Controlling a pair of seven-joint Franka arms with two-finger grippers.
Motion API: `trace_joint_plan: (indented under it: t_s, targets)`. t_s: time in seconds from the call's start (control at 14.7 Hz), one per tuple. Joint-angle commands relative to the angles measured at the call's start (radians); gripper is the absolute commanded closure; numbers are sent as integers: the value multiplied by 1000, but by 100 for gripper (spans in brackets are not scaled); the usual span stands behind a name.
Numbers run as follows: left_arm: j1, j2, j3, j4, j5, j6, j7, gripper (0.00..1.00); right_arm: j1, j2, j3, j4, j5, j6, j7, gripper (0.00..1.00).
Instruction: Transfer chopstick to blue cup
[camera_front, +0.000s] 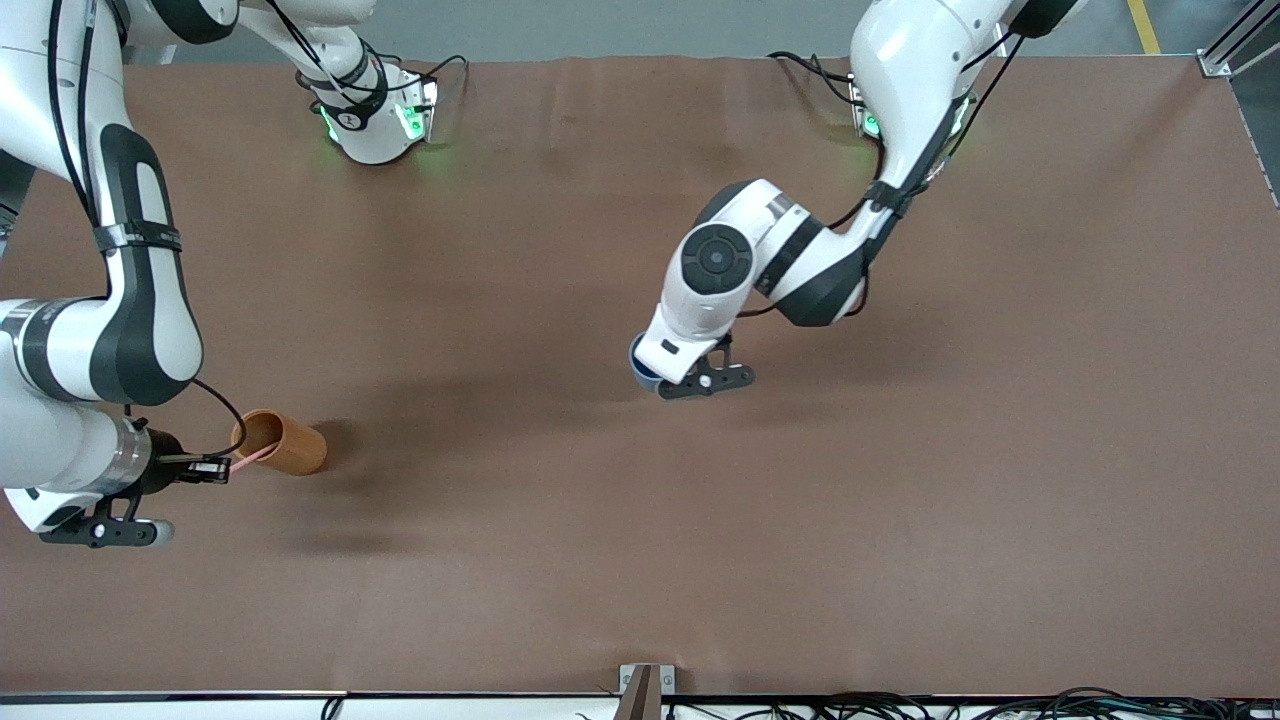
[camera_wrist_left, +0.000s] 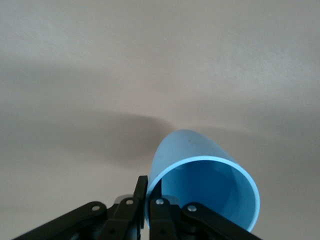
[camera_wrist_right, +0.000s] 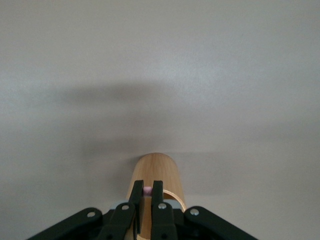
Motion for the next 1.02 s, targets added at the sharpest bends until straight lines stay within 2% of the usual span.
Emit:
trace_joint_plan:
  t_s: [0.0,0.27,0.54,0.61,0.68,0.75,0.81,0.95]
  targets:
    - [-35,33,18,10,5,55,-46,100,-4,-68,3,-13,6,-45,13,97]
    - [-38,53,18,10,7,64,-49,97,-4,-172,5,-18,7,-128,13,98]
    - [-37,69,17,11,22,66,-46,88,9,-290,10,-64,7,-134,13,97]
    - [-36,69,17,11,27,64,-45,83,13,-316,10,-65,7,-143,13,97]
    - [-36,67,17,16,28,64,-43,63,25,-342,10,-70,7,-147,13,97]
    - [-36,61,17,22,30,63,-48,14,30,-373,10,-83,9,-148,14,97]
    - [-33,47,17,22,43,58,-45,0,30,-414,10,-114,9,-147,14,97]
    - [-15,6,18,22,53,34,-43,0,30,-508,10,-180,18,-144,11,97]
